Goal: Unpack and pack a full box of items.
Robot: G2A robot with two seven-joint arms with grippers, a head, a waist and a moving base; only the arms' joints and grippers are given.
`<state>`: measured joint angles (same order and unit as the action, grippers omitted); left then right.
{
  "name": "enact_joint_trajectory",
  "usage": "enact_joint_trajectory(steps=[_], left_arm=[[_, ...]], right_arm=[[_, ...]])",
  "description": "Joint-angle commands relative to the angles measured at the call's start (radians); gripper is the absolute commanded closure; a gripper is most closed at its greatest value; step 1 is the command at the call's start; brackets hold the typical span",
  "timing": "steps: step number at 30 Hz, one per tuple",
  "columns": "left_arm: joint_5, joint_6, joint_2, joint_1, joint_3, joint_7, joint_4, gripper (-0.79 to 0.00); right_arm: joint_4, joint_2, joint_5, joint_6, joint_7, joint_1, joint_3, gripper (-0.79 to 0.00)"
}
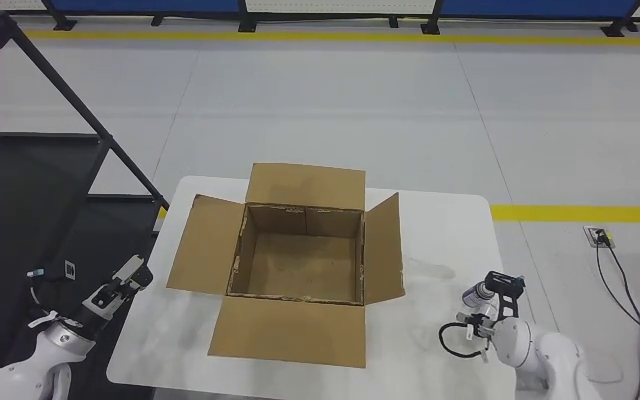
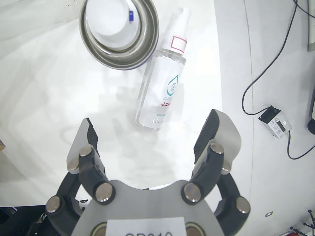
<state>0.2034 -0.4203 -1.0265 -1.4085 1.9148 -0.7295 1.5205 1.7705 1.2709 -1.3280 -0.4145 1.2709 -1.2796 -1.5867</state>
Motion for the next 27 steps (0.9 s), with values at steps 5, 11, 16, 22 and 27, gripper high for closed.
enact_joint_trajectory(steps=[5,11,16,22,27], left_arm=[[0.0,0.0,0.0,0.0,0.0,0.0,0.0,-0.785],[0.0,0.0,0.0,0.0,0.0,0.0,0.0,-0.785],[0.0,0.0,0.0,0.0,0.0,0.0,0.0,-0.785],[0.0,0.0,0.0,0.0,0.0,0.0,0.0,-0.785],[0.0,0.0,0.0,0.0,0.0,0.0,0.0,-0.785]], right_arm=[[-0.04,0.002,-0.003,-0.012,-0.023,0.012,0.004,-0.471],[-0.092,0.004,0.002,-0.012,-0.033,0.042,0.01,-0.437],[-0.119,0.005,0.012,-0.005,-0.036,0.058,0.01,-0.536],[-0.151,0.006,0.019,-0.001,-0.038,0.073,0.014,-0.545],[-0.168,0.006,0.029,0.005,-0.044,0.077,0.015,-0.385]])
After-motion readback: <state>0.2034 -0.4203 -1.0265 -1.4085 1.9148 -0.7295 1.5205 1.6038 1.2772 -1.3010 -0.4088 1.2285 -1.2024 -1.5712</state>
